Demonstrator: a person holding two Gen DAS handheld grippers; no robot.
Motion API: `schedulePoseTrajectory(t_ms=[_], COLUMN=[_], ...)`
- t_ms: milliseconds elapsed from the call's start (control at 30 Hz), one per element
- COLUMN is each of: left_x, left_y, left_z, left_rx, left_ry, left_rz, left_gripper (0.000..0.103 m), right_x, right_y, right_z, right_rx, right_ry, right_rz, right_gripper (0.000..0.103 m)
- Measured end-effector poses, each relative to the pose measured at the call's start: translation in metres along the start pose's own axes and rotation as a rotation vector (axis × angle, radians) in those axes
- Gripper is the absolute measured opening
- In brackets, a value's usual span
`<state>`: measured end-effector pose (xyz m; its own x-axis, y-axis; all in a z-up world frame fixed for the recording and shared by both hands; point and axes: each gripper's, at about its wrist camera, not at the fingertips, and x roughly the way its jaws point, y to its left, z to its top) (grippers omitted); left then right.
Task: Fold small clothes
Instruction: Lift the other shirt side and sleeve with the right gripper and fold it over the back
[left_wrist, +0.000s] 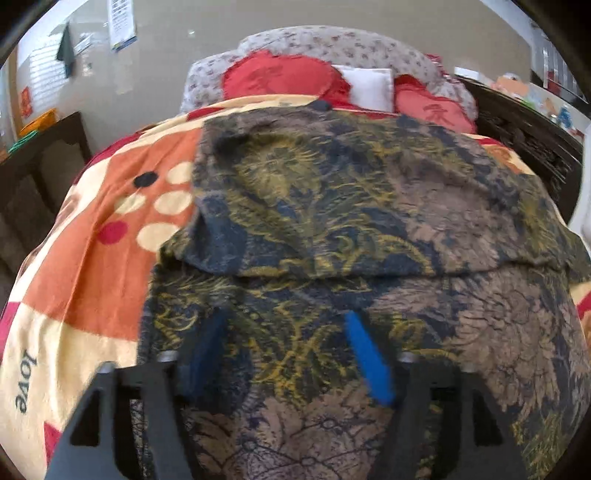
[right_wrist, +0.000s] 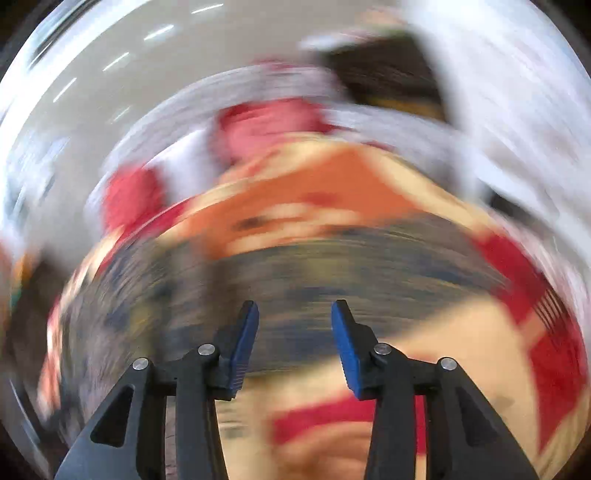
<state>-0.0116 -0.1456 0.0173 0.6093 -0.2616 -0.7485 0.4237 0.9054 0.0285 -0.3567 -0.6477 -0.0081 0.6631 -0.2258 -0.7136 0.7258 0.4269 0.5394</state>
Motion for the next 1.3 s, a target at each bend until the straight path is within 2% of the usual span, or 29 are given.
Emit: schedulePoseTrajectory(t_ms=[33,67,200,333,467,533,567,667,833,900,967,1067,1133,1200,1300], left_x=[0.003,0.004,0.002,0.001,0.005,0.005,0.005,0.005,0.006,0.006,0.005,0.004,0.002,0.001,-0.003], left_y=[0.002,0.006,0.008,0.006,0.009,0.009,0.009,0.009,0.011,0.012,0.013,0.017,0.02,0.022,0.028], left_z=[0.0,-0.001,-0.003,-0.006,-0.002,-0.002,-0.002,-0.002,-0.001,-0.001,-0.001,-0.002,-0.003,-0.003,-0.005], left_rx=[-0.017,-0.038,-0.049,-0.042,-0.047,-0.047,-0.047,-0.047,-0.058,-0.062,-0.067,-0.083,-0.097,-0.11,-0.138], left_ry=[0.016,0.02,0.022,0.022,0.026,0.026,0.025,0.025,0.022,0.02,0.018,0.011,0.004,-0.001,-0.012], left_rz=[-0.01,-0.025,-0.022,-0.009,-0.011,-0.011,-0.012,-0.012,-0.023,-0.029,-0.036,-0.053,-0.066,-0.076,-0.096], left_gripper=[0.082,0.082,0.083,0.083,0.083,0.083,0.083,0.083,0.083,0.083,0.083,0.083,0.083,0.083,0.083], right_x=[-0.002,0.0,0.018,0.035,0.051,0.052,0.05,0.021,-0.057,-0.077,-0.087,-0.094,-0.09,-0.085,-0.074], right_y=[-0.043,-0.07,-0.122,-0.131,-0.129,-0.125,-0.121,-0.091,-0.036,-0.013,0.017,0.078,0.136,0.182,0.28], right_z=[0.007,0.009,0.009,0.009,0.018,0.024,0.028,0.06,0.129,0.142,0.147,0.136,0.116,0.092,0.034], right_rx=[0.156,0.252,0.48,0.601,0.613,0.572,0.548,0.39,0.159,0.083,0.008,-0.118,-0.22,-0.294,-0.423], right_ry=[0.006,0.017,0.055,0.025,0.015,0.004,0.004,-0.065,-0.244,-0.253,-0.259,-0.253,-0.221,-0.188,-0.11], right_rz=[-0.005,0.018,0.149,0.212,0.226,0.208,0.198,0.137,0.092,0.089,0.122,0.203,0.269,0.345,0.513], right_gripper=[0.052,0.052,0.052,0.053,0.052,0.016,0.016,0.015,0.015,0.015,0.015,0.015,0.015,0.015,0.015])
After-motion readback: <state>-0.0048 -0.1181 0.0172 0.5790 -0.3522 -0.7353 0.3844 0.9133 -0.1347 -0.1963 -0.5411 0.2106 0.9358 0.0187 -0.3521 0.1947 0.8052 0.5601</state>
